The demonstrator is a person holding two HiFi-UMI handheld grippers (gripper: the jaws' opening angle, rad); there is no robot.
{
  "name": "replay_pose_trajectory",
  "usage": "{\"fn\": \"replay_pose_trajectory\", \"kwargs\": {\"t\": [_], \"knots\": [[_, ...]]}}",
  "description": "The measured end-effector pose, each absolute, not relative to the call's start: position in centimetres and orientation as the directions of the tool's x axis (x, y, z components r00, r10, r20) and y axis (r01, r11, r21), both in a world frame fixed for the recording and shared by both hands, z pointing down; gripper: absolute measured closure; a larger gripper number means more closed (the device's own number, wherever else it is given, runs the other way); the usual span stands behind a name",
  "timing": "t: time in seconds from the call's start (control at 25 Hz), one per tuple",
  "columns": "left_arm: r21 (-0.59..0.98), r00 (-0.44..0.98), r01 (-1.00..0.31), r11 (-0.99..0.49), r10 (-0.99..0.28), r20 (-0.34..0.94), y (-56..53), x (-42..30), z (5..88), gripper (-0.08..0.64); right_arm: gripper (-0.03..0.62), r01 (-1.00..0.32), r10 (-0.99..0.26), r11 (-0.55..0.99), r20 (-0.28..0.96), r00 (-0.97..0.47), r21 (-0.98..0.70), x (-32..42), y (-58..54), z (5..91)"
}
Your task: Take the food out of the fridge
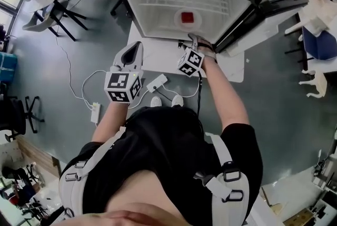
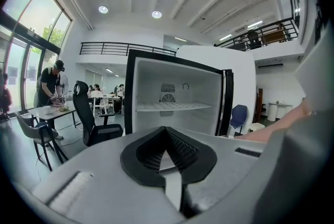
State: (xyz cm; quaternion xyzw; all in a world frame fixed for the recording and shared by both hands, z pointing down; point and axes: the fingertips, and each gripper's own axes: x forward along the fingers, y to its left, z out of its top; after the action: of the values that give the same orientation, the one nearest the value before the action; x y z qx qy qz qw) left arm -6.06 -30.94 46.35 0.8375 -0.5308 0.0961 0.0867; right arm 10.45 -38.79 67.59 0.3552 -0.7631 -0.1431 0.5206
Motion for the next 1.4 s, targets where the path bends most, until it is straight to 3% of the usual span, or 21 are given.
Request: {"fn": "replay_pose_trajectory", "kwargs": {"t": [0.24, 0.4, 0.92, 1.4], "knots": [[0.04, 0.353, -0.933, -0.356, -0.892, 0.282, -30.5, -8.4, 47.3, 0.557, 0.356, -0.233, -0.639, 0.764, 0.755, -0.144, 0.602, 10.7, -41.1, 71.6], [0.03, 0.322, -0.944, -0.329, -0.898, 0.3, -30.0, -9.3, 47.8, 0.557, 0.291, -0.225, -0.563, 0.816, 0.822, -0.092, 0.533, 11.3, -42.5, 74.1], [0.037, 0.259, -0.964, -0.262, -0.904, 0.341, -29.3, -11.9, 49.2, 0.557, 0.284, -0.136, -0.446, 0.889, 0.895, -0.033, 0.438, 11.9, -44.9, 77.1], [0.05, 0.311, -0.949, -0.312, -0.893, 0.325, -30.0, -11.2, 48.8, 0.557, 0.291, -0.087, -0.491, 0.869, 0.871, -0.018, 0.488, 12.0, -43.7, 76.8]]}}
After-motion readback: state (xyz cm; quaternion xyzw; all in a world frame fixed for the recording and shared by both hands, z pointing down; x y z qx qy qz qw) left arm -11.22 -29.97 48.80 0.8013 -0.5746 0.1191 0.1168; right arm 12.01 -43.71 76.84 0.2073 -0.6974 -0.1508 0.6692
